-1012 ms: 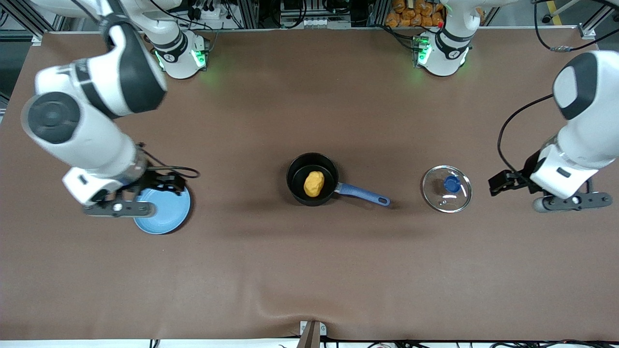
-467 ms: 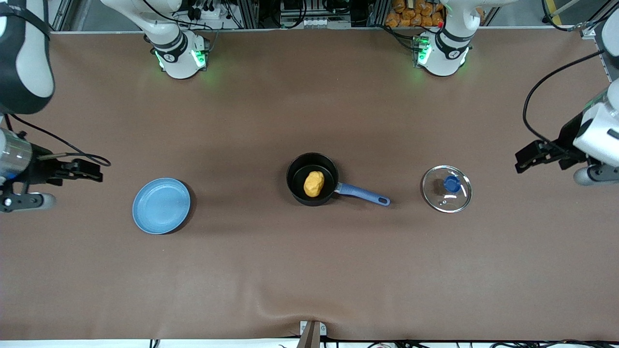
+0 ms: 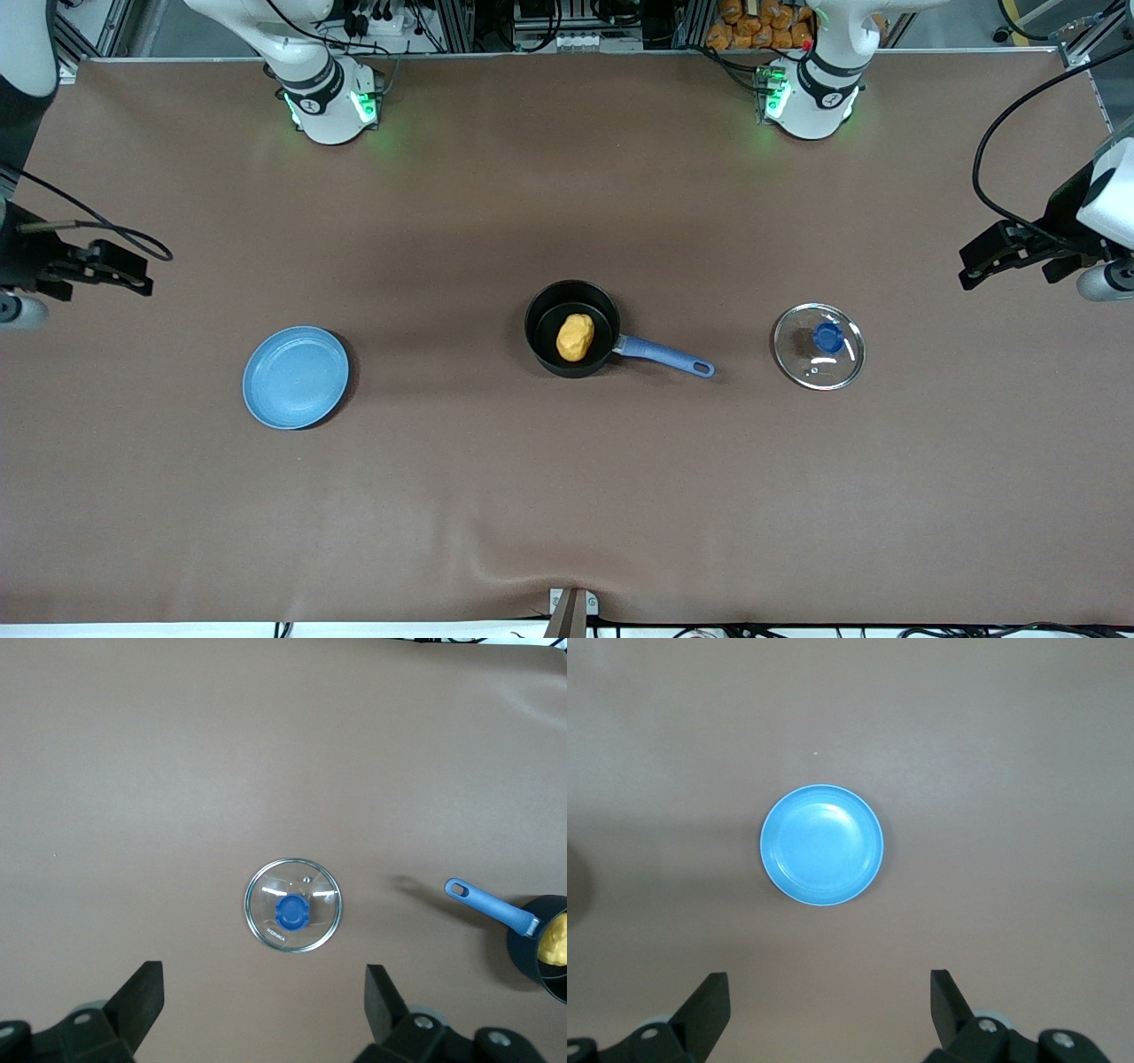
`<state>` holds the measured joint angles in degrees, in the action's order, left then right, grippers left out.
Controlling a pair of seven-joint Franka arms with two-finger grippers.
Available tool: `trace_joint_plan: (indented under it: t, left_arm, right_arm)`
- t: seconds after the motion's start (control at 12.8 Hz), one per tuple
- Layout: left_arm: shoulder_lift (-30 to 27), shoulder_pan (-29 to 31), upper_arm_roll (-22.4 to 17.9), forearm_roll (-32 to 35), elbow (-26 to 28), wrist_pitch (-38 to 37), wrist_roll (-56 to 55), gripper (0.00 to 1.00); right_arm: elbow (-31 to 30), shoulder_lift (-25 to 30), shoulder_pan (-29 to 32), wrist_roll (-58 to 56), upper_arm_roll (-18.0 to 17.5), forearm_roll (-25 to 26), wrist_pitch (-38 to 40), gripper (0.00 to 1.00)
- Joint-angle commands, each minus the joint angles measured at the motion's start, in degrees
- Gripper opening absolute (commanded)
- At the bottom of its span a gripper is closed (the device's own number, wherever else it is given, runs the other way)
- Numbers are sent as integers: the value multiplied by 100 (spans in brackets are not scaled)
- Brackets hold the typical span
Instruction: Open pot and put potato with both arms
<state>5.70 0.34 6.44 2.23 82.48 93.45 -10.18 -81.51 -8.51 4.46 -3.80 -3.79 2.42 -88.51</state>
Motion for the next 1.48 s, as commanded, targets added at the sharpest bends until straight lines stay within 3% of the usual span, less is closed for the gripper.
trace_joint_plan:
  t: [0.0, 0.78, 1.4]
  left_arm:
    - [-61, 28, 24, -47, -12, -169, 25, 100]
    - [-113, 28, 15, -205, -100, -758, -11, 100]
    - [-727, 19, 86, -346, 531, -811, -45, 100]
  right_arm:
    - [-287, 244, -279, 28, 404, -111, -70, 100]
    - [-401, 447, -420, 28, 616, -111, -88, 100]
    - [-401, 447, -429, 28, 598, -119, -105, 100]
